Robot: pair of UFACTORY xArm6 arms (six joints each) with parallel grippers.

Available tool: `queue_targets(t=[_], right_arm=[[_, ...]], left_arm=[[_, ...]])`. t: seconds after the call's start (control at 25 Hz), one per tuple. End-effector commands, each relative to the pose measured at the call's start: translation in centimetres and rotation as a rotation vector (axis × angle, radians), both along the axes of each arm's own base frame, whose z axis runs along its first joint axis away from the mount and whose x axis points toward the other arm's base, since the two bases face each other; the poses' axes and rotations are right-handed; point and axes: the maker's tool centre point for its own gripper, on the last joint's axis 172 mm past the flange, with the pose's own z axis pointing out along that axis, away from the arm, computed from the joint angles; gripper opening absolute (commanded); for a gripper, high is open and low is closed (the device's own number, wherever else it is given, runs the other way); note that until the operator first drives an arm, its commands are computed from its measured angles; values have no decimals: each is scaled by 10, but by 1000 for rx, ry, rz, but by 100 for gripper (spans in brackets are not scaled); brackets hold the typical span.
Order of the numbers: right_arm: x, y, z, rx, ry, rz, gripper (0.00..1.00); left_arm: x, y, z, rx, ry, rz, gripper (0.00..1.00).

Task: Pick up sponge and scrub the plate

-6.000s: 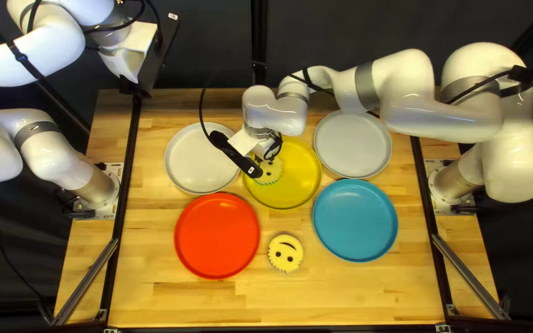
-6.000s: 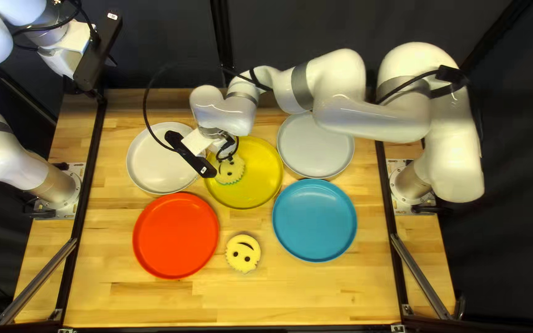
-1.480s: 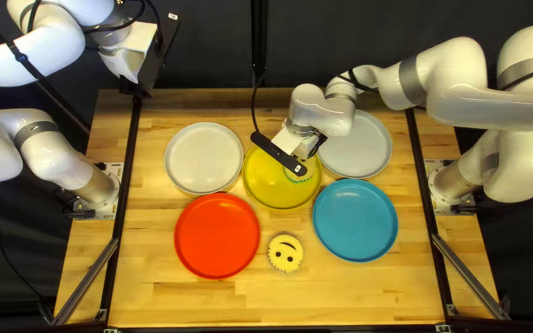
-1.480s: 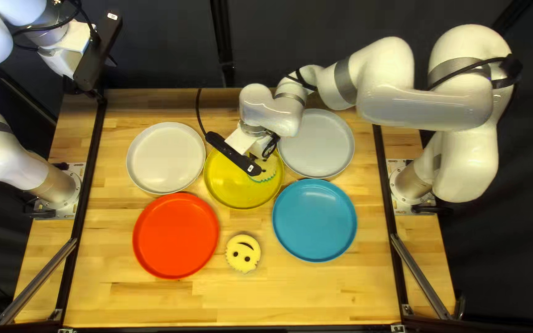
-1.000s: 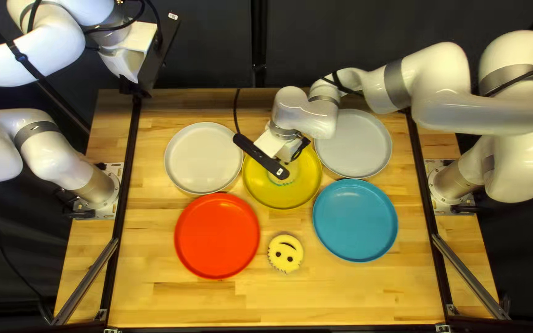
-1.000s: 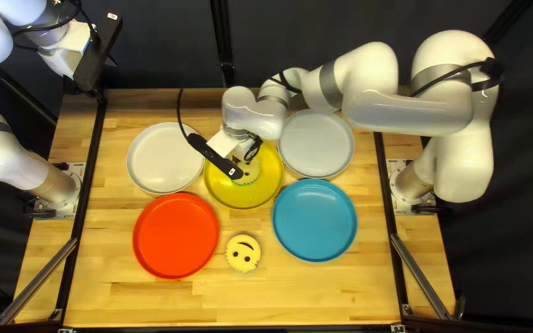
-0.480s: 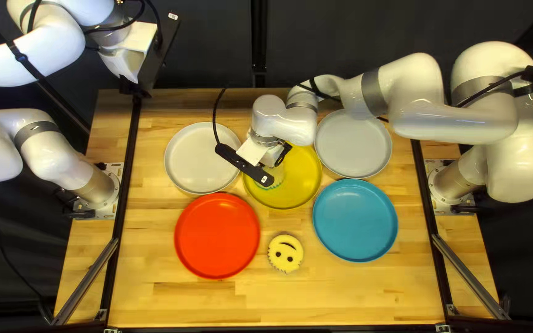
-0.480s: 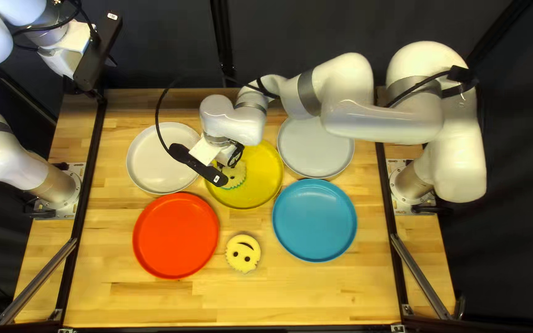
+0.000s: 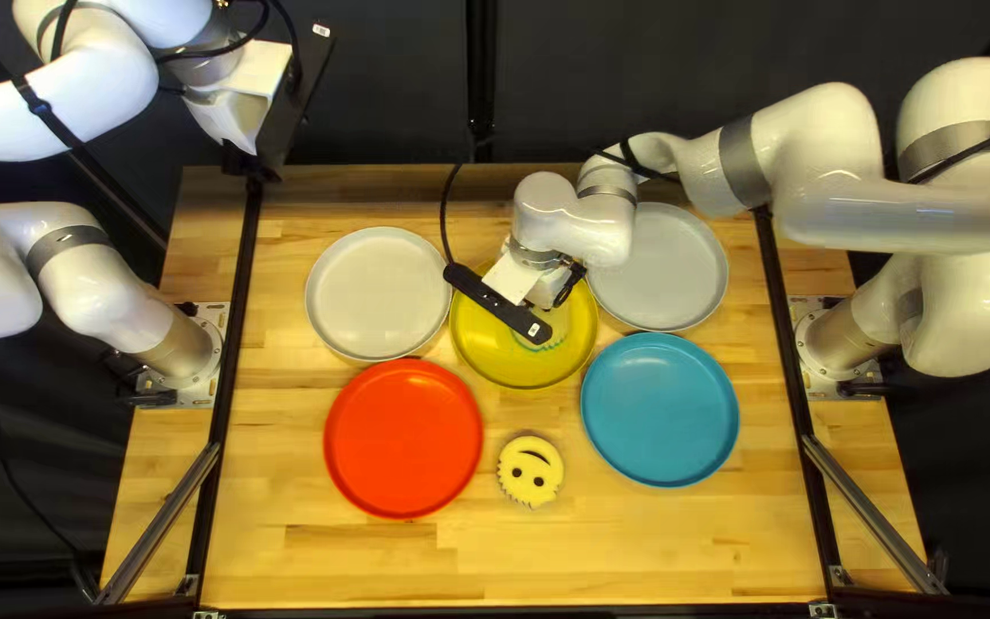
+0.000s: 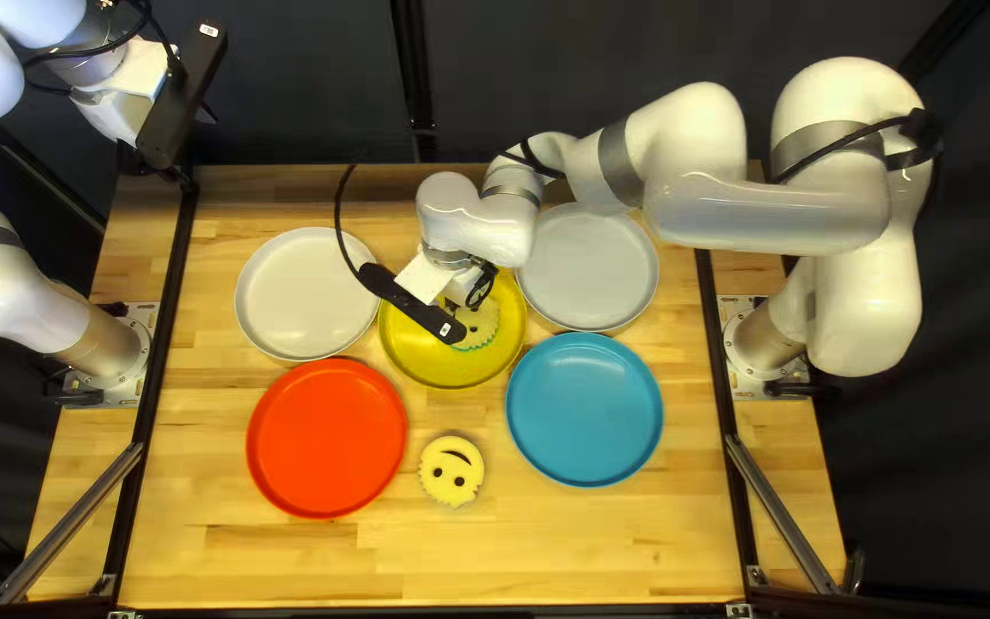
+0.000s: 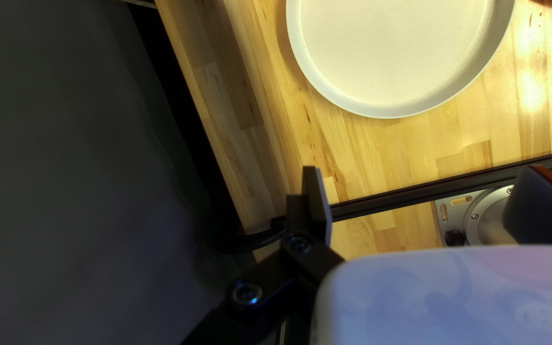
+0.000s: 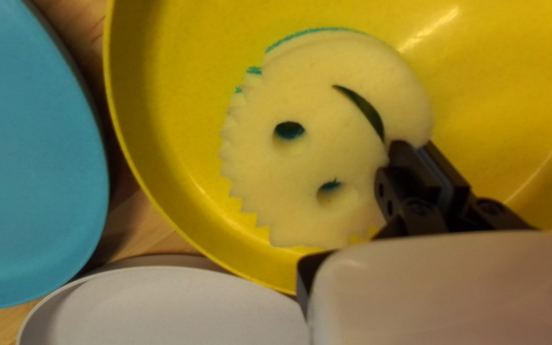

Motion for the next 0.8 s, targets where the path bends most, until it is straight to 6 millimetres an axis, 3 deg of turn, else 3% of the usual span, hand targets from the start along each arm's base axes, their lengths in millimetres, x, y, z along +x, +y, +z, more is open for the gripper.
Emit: queue_targets(t=[0.04, 0.2, 0.4, 0.56, 0.8], right_arm=[[24, 13, 1, -9, -7, 5, 0], [58, 25, 3, -23, -22, 24, 0], [80, 36, 7, -37, -39, 34, 0], [76, 46, 1, -40, -37, 43, 0], [41, 61, -6, -53, -13, 41, 0]], left_arm=[[0, 0, 0, 0, 0, 0, 100], [0, 0, 0, 0, 0, 0, 100], [0, 0, 0, 0, 0, 0, 100], [0, 0, 0, 0, 0, 0, 100], [0, 0, 0, 0, 0, 0, 100]])
